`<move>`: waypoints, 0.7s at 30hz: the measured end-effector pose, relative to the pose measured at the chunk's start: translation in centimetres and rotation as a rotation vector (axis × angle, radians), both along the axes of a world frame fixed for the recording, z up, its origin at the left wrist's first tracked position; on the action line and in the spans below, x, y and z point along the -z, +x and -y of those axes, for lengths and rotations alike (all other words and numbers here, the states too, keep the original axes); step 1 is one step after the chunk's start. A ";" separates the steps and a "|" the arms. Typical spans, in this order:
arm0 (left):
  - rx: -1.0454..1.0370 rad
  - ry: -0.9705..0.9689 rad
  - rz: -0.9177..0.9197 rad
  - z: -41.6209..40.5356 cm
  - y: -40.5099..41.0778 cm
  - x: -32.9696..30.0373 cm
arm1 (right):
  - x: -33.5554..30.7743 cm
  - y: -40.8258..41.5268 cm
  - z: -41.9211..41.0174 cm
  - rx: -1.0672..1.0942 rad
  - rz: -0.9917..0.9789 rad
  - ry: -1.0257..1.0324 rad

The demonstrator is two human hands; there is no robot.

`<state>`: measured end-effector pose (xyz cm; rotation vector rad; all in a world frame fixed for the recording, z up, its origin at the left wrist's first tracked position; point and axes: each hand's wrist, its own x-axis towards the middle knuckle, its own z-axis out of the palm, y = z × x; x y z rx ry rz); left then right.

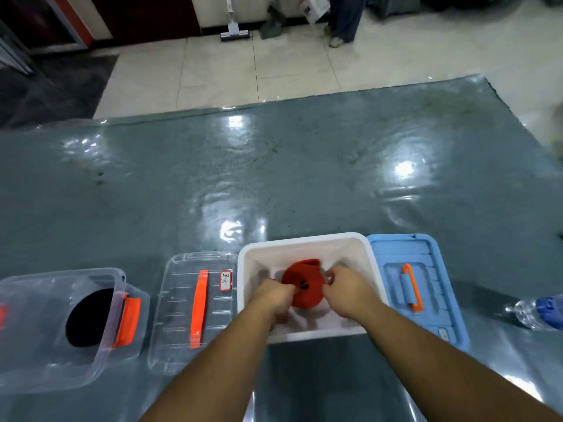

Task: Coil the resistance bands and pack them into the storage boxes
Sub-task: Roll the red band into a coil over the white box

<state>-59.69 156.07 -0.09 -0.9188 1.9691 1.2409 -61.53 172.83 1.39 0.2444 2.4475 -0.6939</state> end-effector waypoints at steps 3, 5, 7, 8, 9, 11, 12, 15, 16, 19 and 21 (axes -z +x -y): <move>0.129 -0.089 -0.068 -0.6 0.7 -1.8 | -1.9 1.1 -0.5 -0.028 -0.105 0.013; 0.249 -0.166 -0.140 -1.1 1.2 -2.5 | -3.0 1.8 -1.2 -0.018 -0.191 0.018; 0.344 -0.230 -0.204 -1.9 1.9 -3.7 | -4.0 2.6 -2.2 -0.017 -0.264 0.024; 0.375 -0.248 -0.237 -2.5 2.3 -4.3 | -4.4 2.9 -2.7 -0.018 -0.289 0.025; 0.395 -0.262 -0.274 -3.1 2.7 -4.8 | -4.9 3.3 -3.3 -0.021 -0.315 0.019; 0.432 -0.276 -0.353 -4.5 3.5 -5.9 | -5.6 4.0 -4.7 -0.018 -0.354 0.008; 0.444 -0.283 -0.386 -5.3 3.9 -6.4 | -5.8 4.4 -5.5 -0.017 -0.363 0.015; 0.469 -0.308 -0.465 -7.9 5.3 -7.3 | -6.3 5.5 -8.2 0.008 -0.381 0.007; 0.484 -0.322 -0.484 -8.9 5.8 -7.5 | -6.2 6.0 -9.1 0.025 -0.388 -0.011; 0.556 -0.340 -0.570 -11.8 7.5 -8.0 | -5.5 7.4 -12.2 0.084 -0.374 -0.053; 0.615 -0.320 -0.610 -13.5 8.7 -8.2 | -5.1 8.2 -14.1 0.114 -0.351 -0.053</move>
